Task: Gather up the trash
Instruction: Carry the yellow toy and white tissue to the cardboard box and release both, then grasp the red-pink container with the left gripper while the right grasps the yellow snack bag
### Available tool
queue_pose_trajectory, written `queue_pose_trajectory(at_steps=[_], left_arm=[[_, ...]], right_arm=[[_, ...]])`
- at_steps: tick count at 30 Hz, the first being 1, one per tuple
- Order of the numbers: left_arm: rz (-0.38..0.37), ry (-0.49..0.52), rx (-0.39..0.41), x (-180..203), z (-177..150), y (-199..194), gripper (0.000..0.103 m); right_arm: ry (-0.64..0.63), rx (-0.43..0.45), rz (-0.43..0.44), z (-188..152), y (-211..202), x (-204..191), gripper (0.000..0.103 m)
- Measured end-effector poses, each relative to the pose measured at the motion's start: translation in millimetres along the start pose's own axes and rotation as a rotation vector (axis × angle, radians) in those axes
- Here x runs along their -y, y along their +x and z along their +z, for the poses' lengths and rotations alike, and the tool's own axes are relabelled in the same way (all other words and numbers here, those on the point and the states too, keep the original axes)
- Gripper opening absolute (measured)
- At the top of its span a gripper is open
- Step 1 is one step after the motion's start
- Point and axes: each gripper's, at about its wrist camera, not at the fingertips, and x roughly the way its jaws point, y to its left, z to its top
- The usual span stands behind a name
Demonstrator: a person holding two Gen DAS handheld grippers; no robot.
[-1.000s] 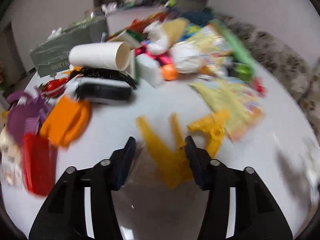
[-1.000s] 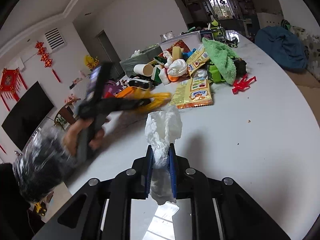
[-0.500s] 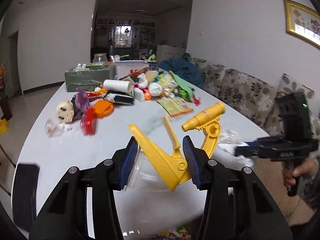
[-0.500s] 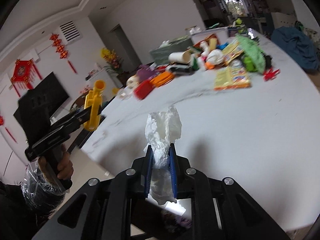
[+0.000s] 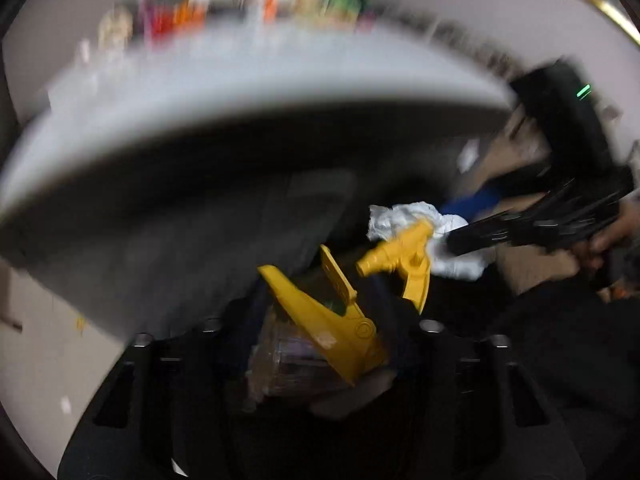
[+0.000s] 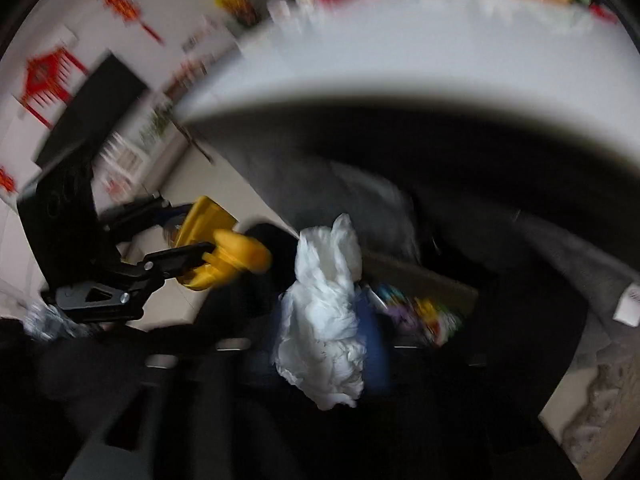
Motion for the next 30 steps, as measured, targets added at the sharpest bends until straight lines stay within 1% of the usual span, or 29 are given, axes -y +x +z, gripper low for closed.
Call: queue_pose_trajectory(at_steps=[1, 2, 4, 7, 8, 9, 10, 11, 12, 13, 14, 15, 16, 17, 18, 19, 20, 21, 23, 25, 26, 27, 28, 29, 30], left_arm=[[0.001, -0.012, -0.036, -6, -6, 14, 0.072], [-0.001, -0.038, -0.066, -14, -12, 27, 0.072], [-0.024, -0.075, -0.094, -23, -17, 34, 0.072], [-0.028, -0.076, -0.051, -25, -14, 19, 0.072], [-0.022, -0.067, -0.023, -23, -11, 7, 0.073], [-0.017, -0.063, 0.0, -22, -6, 0, 0.077], [-0.017, -0.062, 0.027, -22, -1, -10, 0.079], [-0.022, -0.064, 0.068, -21, 8, -24, 0.079], [-0.025, -0.066, 0.1, -21, 16, -33, 0.082], [-0.024, -0.068, 0.133, -20, 25, -42, 0.085], [-0.016, -0.073, 0.178, -20, 36, -55, 0.086], [-0.012, -0.076, 0.209, -17, 40, -66, 0.087], [-0.011, -0.082, 0.243, -17, 53, -75, 0.087], [-0.004, -0.088, 0.262, -17, 61, -79, 0.087], [0.005, -0.097, 0.282, -19, 68, -84, 0.087], [0.014, -0.108, 0.313, -20, 79, -88, 0.087], [0.023, -0.117, 0.328, -21, 87, -88, 0.088], [0.049, -0.13, 0.335, -21, 95, -89, 0.088], [0.111, -0.153, 0.34, -21, 113, -84, 0.089], [0.168, -0.169, 0.327, -25, 133, -78, 0.089], [0.195, -0.17, 0.331, -28, 141, -76, 0.089], [0.223, -0.171, 0.344, -31, 148, -73, 0.089], [0.253, -0.173, 0.358, -34, 156, -71, 0.09], [0.29, -0.175, 0.363, -42, 169, -65, 0.091], [0.312, -0.18, 0.358, -49, 176, -59, 0.091]], right_arm=[[-0.003, -0.017, -0.006, -1, 6, 1, 0.057], [-0.002, -0.034, -0.01, -1, 12, 1, 0.055], [-0.003, -0.011, -0.005, -1, 2, -2, 0.054], [-0.034, 0.08, 0.028, 8, -39, -14, 0.054], [-0.049, 0.139, 0.047, 16, -62, -18, 0.054], [-0.059, 0.183, 0.052, 21, -80, -16, 0.055], [-0.073, 0.244, 0.05, 34, -102, -14, 0.056], [-0.082, 0.294, 0.033, 46, -120, -11, 0.062], [-0.092, 0.337, -0.004, 60, -132, -5, 0.069], [-0.102, 0.382, -0.071, 80, -143, 4, 0.071], [-0.104, 0.415, -0.147, 100, -149, 16, 0.075], [-0.086, 0.434, -0.231, 131, -151, 37, 0.076], [-0.07, 0.44, -0.282, 152, -150, 54, 0.077], [-0.05, 0.44, -0.343, 177, -147, 73, 0.081], [-0.03, 0.435, -0.377, 196, -143, 89, 0.084], [0.003, 0.425, -0.412, 223, -137, 109, 0.085], [0.028, 0.411, -0.442, 245, -130, 126, 0.087], [0.068, 0.386, -0.469, 272, -121, 144, 0.089], [0.123, 0.348, -0.47, 298, -108, 169, 0.089], [0.204, 0.282, -0.461, 320, -83, 192, 0.09], [0.23, 0.256, -0.48, 325, -73, 198, 0.093], [0.228, 0.243, -0.505, 328, -66, 199, 0.092], [0.182, 0.265, -0.543, 326, -63, 191, 0.09], [0.172, 0.285, -0.525, 322, -63, 187, 0.078], [0.159, 0.293, -0.531, 318, -64, 182, 0.071]])
